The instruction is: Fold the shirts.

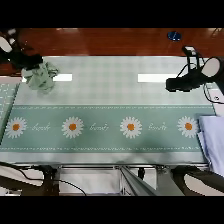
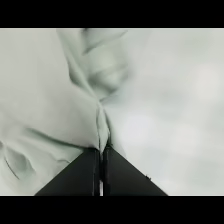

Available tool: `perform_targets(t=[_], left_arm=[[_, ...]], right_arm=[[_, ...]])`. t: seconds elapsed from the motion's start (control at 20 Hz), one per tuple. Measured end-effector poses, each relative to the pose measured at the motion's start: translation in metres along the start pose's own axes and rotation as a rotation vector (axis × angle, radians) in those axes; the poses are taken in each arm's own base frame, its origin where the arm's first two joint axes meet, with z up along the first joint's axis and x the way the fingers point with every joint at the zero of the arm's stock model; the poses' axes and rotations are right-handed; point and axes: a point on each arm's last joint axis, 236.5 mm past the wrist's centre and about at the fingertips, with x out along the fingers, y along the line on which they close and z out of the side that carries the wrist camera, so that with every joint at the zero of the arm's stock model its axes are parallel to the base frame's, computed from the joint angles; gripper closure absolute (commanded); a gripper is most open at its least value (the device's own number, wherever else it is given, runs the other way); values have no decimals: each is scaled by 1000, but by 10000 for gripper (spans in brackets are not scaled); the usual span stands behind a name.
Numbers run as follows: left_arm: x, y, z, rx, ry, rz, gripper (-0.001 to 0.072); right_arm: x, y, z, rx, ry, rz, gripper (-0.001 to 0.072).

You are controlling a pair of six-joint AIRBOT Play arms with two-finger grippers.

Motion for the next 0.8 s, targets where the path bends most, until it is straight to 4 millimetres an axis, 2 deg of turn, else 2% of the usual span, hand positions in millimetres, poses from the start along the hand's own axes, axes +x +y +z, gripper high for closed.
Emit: perform_targets(t=[0.15, 0.3, 0.35, 0.55, 0.7, 0.8], left_arm=[[-87, -60, 51, 41, -246, -156, 692], [-185, -116, 83, 85, -489, -297, 692], [-214, -131, 87, 101, -554, -334, 692], [-326, -192, 93, 162, -778, -495, 692], [-395, -234, 84, 212, -883, -622, 692], [-429, -258, 73, 238, -927, -702, 692]], right_arm=[[-45, 4, 11, -17, -114, 6, 303], [-94, 9, 17, -29, -234, 11, 303], [-109, 10, 18, -33, -271, 14, 303], [-163, 14, 14, -45, -395, 18, 303], [-193, 16, 7, -52, -464, 20, 304], [-207, 17, 2, -56, -493, 21, 303]])
